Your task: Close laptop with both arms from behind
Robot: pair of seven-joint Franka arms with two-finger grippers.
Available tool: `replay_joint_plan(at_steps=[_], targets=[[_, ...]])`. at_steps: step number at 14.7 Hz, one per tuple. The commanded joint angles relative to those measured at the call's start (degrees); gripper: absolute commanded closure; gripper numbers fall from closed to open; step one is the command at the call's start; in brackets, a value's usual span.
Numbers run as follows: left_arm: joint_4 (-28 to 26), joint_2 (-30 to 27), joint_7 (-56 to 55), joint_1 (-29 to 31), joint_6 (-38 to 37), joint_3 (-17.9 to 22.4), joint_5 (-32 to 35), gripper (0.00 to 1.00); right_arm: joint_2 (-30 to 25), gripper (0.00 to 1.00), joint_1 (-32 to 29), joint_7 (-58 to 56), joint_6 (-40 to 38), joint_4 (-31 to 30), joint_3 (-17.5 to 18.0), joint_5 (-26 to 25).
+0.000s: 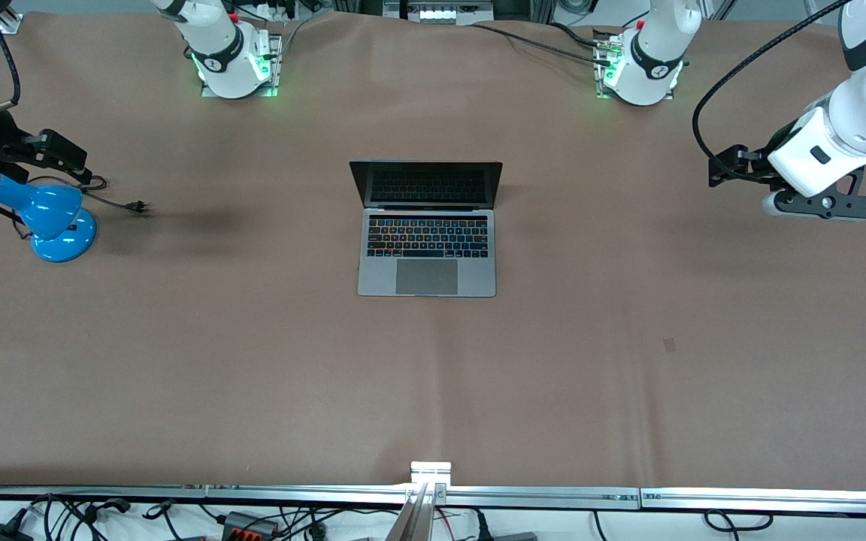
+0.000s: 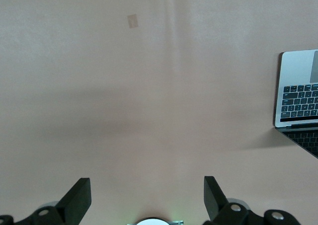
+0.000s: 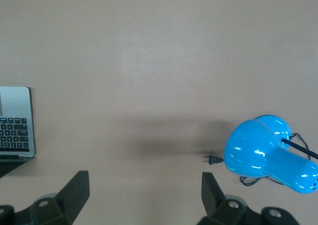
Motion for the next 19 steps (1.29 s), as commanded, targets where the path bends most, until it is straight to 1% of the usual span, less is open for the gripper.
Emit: replay_joint_plan(at_steps=[1,5,6,7,8,9,10,11,12,13,15,19], targets=[[1.53,0.7,0.55,0.97,-1.12,-0.76,0.43,0.0,-1.09,0.0,-1.28,-0.11,-0.5,-0.82,1.34,-0.67],[1.26,0.96,1.6,1.41,-1.03,-0.68,-0.01,0.0,-0.83,0.0,-1.19,-0.02,-0.06,-0.47,1.34,-0.67],[1.18,0.96,1.52,1.67,-1.12,-0.33,-0.8,0.18,-0.83,0.0,-1.11,-0.11,0.12,-0.47,1.34,-0.67],[0.83,1.05,1.52,2.46,-1.3,-0.24,-2.37,0.43,-0.92,0.0,-1.11,-0.11,0.03,-0.47,1.34,-0.67],[0.82,1.05,1.26,2.73,-1.56,-0.15,-2.47,0.7,-0.92,0.0,-1.28,-0.63,-0.06,-0.47,1.34,-0.67],[0.82,1.14,1.43,2.73,-1.56,-0.15,-2.47,0.84,-0.92,0.0,-1.28,-0.29,0.29,-0.56,1.25,-0.41],[1.0,1.14,1.52,2.73,-1.91,-0.15,-2.47,0.97,-0.92,0.24,-1.11,-0.2,0.38,-0.82,1.34,-0.49],[1.17,1.14,1.43,2.73,-2.0,-0.58,-2.21,0.99,-0.92,0.64,-1.11,-0.19,0.21,-0.91,1.34,-0.49],[1.35,1.14,1.43,2.73,-2.0,-0.68,-2.21,0.99,-0.92,0.89,-1.11,-0.11,-0.06,-0.91,1.34,-0.49],[1.35,1.14,1.52,2.73,-2.35,-0.59,-2.3,0.99,-0.92,1.0,-1.11,-0.11,-0.23,-0.82,1.34,-0.49],[1.53,1.84,2.22,2.73,-3.14,-0.59,-2.73,0.99,-0.83,1.0,-1.02,-0.02,-1.54,-0.65,1.34,-0.4],[1.53,1.84,3.45,2.73,-3.67,-0.68,-2.91,0.99,-0.57,1.0,-1.11,0.16,-1.73,-0.47,1.34,0.21]])
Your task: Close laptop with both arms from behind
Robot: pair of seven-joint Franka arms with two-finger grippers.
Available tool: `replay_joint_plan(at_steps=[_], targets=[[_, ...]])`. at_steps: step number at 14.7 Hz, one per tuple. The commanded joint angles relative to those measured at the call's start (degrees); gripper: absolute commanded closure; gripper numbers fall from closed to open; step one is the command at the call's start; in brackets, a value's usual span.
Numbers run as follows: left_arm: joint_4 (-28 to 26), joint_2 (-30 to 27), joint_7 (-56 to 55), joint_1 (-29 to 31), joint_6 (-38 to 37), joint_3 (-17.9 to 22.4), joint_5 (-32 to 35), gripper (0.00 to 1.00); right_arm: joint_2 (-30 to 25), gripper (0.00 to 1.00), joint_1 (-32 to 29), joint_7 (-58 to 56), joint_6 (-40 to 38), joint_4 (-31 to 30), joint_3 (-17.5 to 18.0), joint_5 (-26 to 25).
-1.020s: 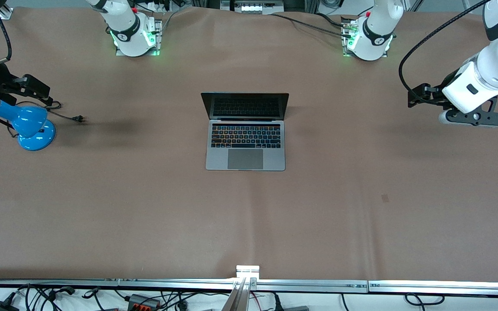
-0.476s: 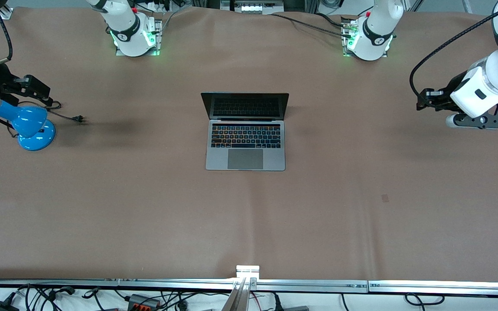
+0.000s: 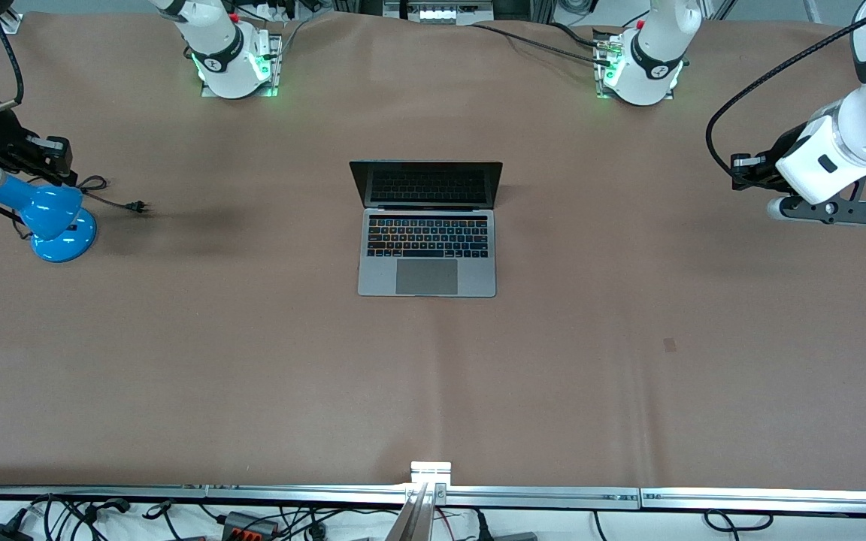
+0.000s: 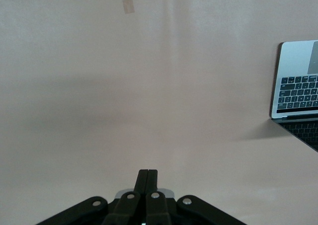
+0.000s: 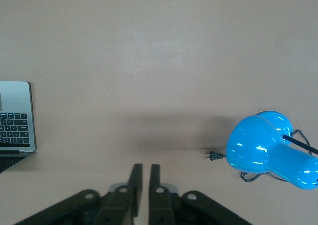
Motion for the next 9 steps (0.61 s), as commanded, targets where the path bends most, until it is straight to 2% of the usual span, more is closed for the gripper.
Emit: replay_joint_plan(at_steps=[1,3,5,8,9], targets=[[1.52,0.69,2.2,0.63,-2.03,-0.44,-0.91,0.99,-0.22,1.0,-1.19,0.85,-0.55,-0.38,0.99,1.42],[0.82,0.52,2.12,0.46,-3.25,-0.61,-1.26,0.99,0.57,1.0,-1.28,2.61,-0.64,-0.47,0.99,3.7],[-0.15,1.65,2.12,-0.51,-3.71,-0.79,-5.98,0.99,1.8,1.0,-0.93,1.75,-1.95,-0.47,1.07,5.38],[-3.47,2.8,-0.16,-2.36,-1.08,-6.3,-9.86,1.0,5.05,1.0,1.35,1.65,-4.49,-0.73,1.16,10.2],[-6.62,2.54,-3.48,-2.1,-0.02,-8.07,-13.97,1.0,5.49,1.0,2.83,1.74,-5.64,-0.9,1.25,11.96]])
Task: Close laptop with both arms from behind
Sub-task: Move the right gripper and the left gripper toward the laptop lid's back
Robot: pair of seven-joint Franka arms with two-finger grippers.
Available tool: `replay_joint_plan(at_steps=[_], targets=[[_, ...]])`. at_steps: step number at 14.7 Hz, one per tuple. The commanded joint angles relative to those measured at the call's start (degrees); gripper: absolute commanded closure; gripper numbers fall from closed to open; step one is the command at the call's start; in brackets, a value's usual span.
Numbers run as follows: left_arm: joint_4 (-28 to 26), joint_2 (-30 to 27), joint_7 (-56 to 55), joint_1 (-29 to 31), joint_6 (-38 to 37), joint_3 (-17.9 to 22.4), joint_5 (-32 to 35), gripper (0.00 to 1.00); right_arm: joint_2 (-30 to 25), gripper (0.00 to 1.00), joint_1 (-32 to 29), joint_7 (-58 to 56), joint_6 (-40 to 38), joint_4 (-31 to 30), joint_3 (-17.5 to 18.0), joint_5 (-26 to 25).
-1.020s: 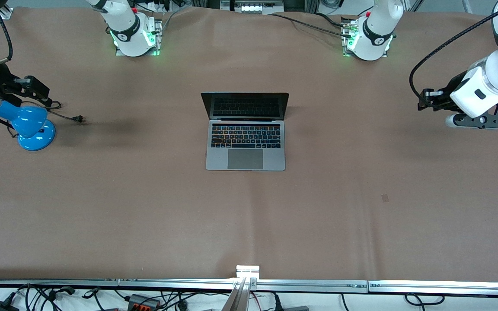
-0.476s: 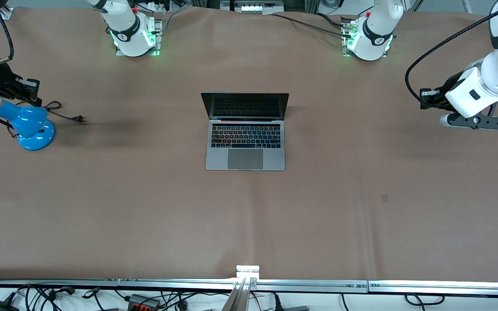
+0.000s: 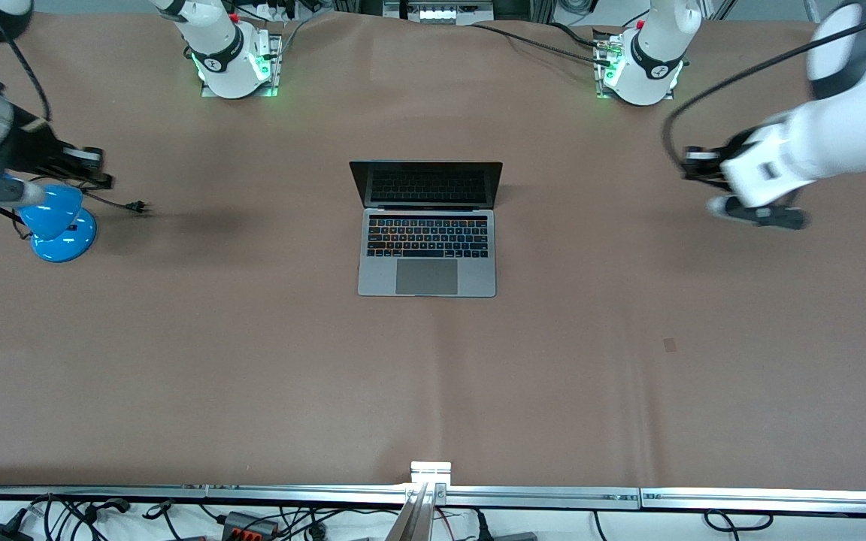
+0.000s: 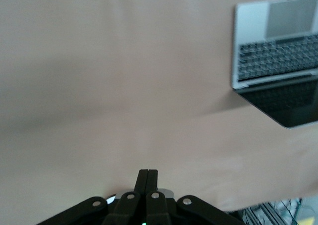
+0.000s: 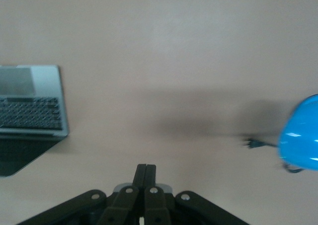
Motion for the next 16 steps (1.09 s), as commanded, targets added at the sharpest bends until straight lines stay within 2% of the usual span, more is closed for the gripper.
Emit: replay_joint_plan(at_steps=[1,2,4,7,9,11,13,16], targets=[[-8.52,-1.41,-5.2,-0.47,5.49,-4.16,-7.15,1.0,1.9,1.0,3.64,0.15,-2.31,-0.53,0.32,3.51],[-13.87,-4.12,-5.65,-0.47,10.22,-7.47,-7.87,1.0,2.43,1.0,5.49,0.15,-3.1,-0.88,0.49,3.61],[-20.22,-5.29,-6.36,0.05,16.84,-14.5,-10.32,1.0,2.87,1.0,11.54,0.93,-4.42,-2.8,0.58,4.22],[-25.59,-5.28,-8.2,-0.47,22.64,-17.86,-17.7,1.0,2.87,1.0,19.98,2.78,-3.64,-7.89,0.58,7.99],[-29.02,-6.86,-12.65,0.05,28.26,-25.22,-17.9,1.0,2.61,1.0,26.74,3.83,0.22,-10.97,0.58,8.79],[-29.74,-6.17,-19.69,-0.21,33.02,-31.47,-17.98,1.0,2.26,1.0,31.41,6.56,4.08,-13.61,0.58,8.97],[-29.65,-3.55,-22.88,-0.39,37.32,-34.04,-17.98,1.0,2.43,1.0,35.54,9.1,7.08,-14.85,0.58,8.97],[-29.13,0.85,-22.79,-0.39,42.16,-34.05,-17.81,1.0,2.79,1.0,40.91,13.5,14.36,-19.76,0.58,8.88]])
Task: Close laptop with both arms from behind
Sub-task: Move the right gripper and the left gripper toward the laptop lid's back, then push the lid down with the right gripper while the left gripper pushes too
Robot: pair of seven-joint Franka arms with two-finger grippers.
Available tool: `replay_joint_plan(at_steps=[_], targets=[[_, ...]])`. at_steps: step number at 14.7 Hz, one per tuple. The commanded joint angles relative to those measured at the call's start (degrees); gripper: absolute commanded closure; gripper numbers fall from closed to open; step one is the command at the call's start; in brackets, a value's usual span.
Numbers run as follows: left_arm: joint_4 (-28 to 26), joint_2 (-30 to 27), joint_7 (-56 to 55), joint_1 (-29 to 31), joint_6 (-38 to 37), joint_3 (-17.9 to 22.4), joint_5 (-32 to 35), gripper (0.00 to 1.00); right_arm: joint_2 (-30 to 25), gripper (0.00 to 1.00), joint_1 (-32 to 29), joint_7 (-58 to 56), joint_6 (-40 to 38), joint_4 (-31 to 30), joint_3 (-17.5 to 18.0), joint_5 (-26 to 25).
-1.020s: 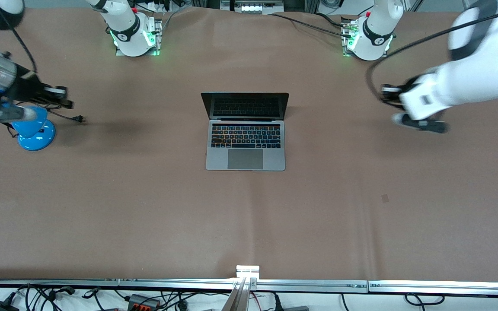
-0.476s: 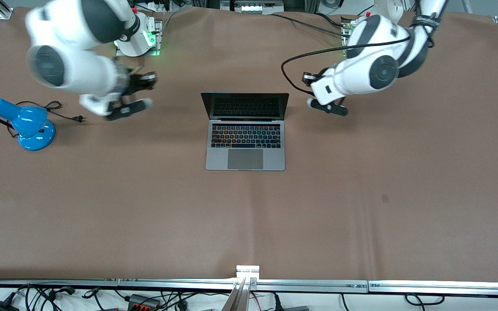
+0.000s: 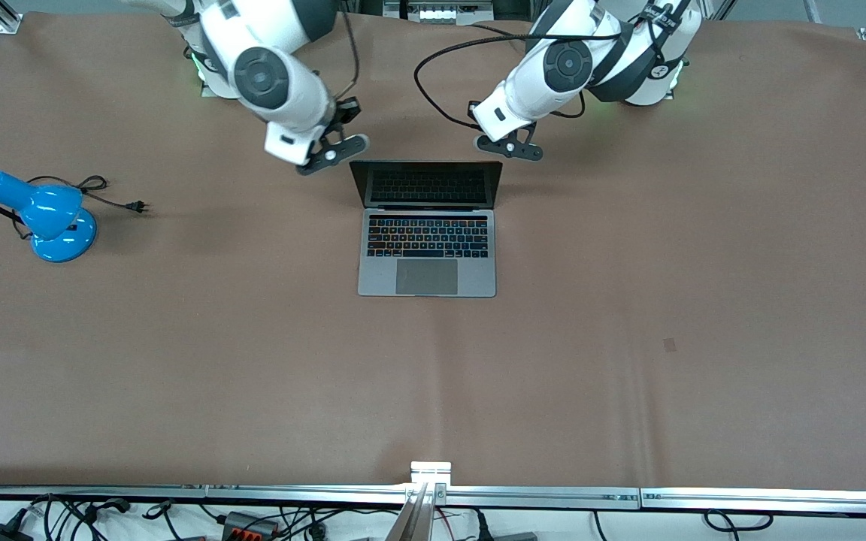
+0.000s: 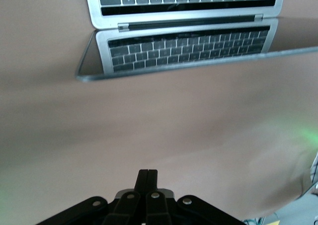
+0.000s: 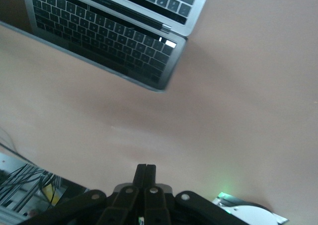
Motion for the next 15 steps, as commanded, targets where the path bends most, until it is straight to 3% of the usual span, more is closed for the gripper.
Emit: replay_joint_plan(at_steps=[1,8,11,15], targets=[[0.27,3.33,0.54,1.21,4.63,-0.07,-1.04,1.0,-1.01,1.0,3.84,2.97,6.98,-5.51,-0.88,0.78],[4.49,8.69,0.54,3.4,9.73,0.63,-0.17,1.0,3.29,1.0,3.05,7.17,19.11,-5.26,-1.05,0.86],[7.19,12.19,-0.07,4.28,10.8,1.33,5.8,1.0,4.17,1.0,2.97,10.26,22.55,-4.73,-1.05,0.78],[11.33,16.51,-0.07,4.29,10.8,3.0,8.17,1.0,6.01,1.0,-0.19,9.48,23.79,-1.41,-1.58,-0.19]])
